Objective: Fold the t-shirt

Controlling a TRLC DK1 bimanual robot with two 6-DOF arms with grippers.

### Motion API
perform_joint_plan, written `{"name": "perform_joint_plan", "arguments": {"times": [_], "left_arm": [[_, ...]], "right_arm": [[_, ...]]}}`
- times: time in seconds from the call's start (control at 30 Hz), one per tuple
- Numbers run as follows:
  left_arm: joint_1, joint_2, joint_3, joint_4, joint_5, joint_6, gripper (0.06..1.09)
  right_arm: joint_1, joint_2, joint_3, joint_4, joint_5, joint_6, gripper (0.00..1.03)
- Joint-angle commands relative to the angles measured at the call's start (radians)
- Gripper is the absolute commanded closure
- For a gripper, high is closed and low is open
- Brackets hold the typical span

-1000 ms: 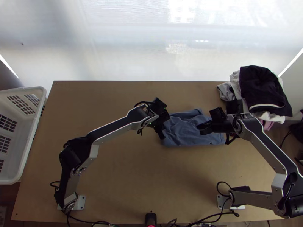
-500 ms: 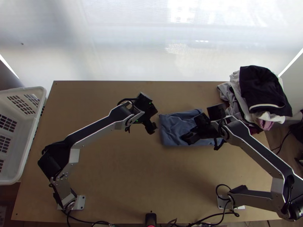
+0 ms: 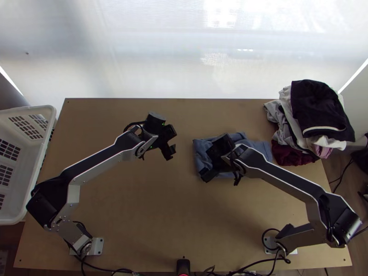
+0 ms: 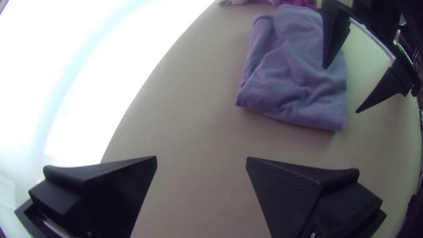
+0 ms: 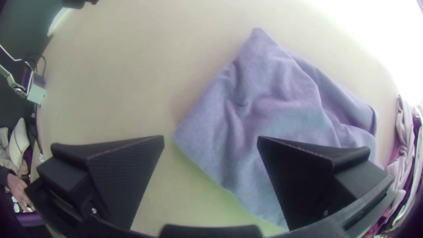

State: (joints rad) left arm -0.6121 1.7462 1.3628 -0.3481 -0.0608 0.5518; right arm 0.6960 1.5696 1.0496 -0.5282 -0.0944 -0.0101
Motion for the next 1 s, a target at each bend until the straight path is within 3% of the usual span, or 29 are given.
{"name": "perform_joint_plan", "arguments": {"times": [0.0, 0.13, 0.53, 0.83, 0.97], "left_arm": [[0.045, -0.047, -0.05, 0.038, -0.004, 0.019, 0.1], [0.06, -0.079, -0.077, 0.038, -0.004, 0.016, 0.1], [0.117, -0.169, -0.154, 0.049, 0.003, 0.05, 0.1], [0.155, -0.214, -0.189, 0.054, 0.03, 0.076, 0.1], [0.163, -0.232, -0.202, 0.054, 0.033, 0.099, 0.1]], "right_arm": [[0.076, 0.139, 0.107, 0.022, 0.085, 0.056, 0.05], [0.109, 0.21, 0.167, 0.02, 0.145, 0.075, 0.05], [0.273, 0.385, 0.332, -0.038, 0.594, 0.124, 0.05], [0.31, 0.495, 0.352, -0.095, 0.782, 0.187, 0.05], [0.293, 0.474, 0.323, -0.113, 0.806, 0.203, 0.05]]}}
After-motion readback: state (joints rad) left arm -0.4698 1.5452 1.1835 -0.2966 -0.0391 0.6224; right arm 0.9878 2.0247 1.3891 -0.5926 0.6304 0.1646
